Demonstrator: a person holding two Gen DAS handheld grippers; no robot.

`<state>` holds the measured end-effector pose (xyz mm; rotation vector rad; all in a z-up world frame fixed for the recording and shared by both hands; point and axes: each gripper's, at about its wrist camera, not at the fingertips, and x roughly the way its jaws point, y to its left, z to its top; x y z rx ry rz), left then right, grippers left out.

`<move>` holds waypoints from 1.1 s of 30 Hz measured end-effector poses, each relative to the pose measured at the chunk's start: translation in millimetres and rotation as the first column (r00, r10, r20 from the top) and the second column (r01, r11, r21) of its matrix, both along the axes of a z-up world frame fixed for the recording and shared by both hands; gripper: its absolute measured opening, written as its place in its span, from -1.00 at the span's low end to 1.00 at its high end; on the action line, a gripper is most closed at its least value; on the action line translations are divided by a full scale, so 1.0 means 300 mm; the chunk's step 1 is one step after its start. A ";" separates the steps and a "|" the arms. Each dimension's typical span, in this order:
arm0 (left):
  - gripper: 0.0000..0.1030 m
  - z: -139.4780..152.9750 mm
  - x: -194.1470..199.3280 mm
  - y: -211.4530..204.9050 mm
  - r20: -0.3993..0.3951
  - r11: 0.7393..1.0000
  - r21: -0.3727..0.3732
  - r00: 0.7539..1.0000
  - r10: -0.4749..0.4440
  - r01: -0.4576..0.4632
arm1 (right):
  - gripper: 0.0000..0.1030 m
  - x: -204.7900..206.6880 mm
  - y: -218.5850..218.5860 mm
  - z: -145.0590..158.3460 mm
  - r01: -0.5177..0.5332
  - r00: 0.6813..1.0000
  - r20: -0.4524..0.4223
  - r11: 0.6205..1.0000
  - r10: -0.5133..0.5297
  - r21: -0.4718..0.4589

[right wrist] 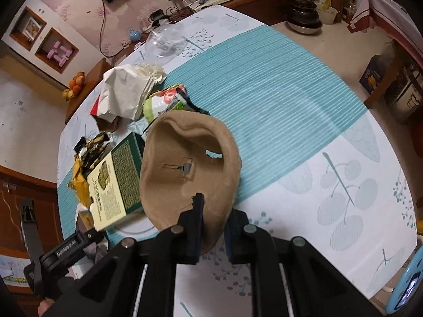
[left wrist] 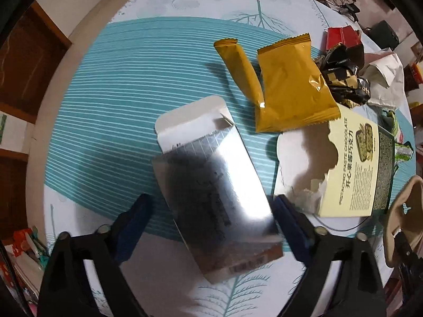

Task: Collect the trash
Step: 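Grasp the brown pulp cup holder with the right gripper while the left grasps the silver earplug box, then carry the cup holder and earplug box to the floor bin and open both grippers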

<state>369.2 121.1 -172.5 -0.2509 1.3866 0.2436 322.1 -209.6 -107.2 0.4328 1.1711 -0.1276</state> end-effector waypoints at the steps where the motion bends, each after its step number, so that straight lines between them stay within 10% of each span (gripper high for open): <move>1: 0.49 0.005 -0.020 -0.001 0.008 1.000 0.008 1.000 -0.007 0.006 | -0.76 -0.012 -0.001 0.001 0.000 1.000 0.002 1.000 0.000 0.005; 11: 0.29 0.085 -0.192 -0.046 0.091 0.991 0.014 0.987 -0.136 0.136 | -0.76 -0.166 -0.011 0.007 -0.002 1.000 0.003 0.997 0.001 0.074; 19: 0.29 0.217 -0.447 -0.200 0.207 0.950 0.073 0.927 -0.312 0.304 | -0.76 -0.354 -0.042 0.055 -0.045 0.998 0.038 0.993 0.041 0.106; 33: 0.29 0.277 -0.958 -0.417 0.267 0.931 0.043 0.894 -0.361 0.363 | -0.76 -0.769 -0.158 0.085 -0.215 0.976 0.060 0.974 0.211 0.072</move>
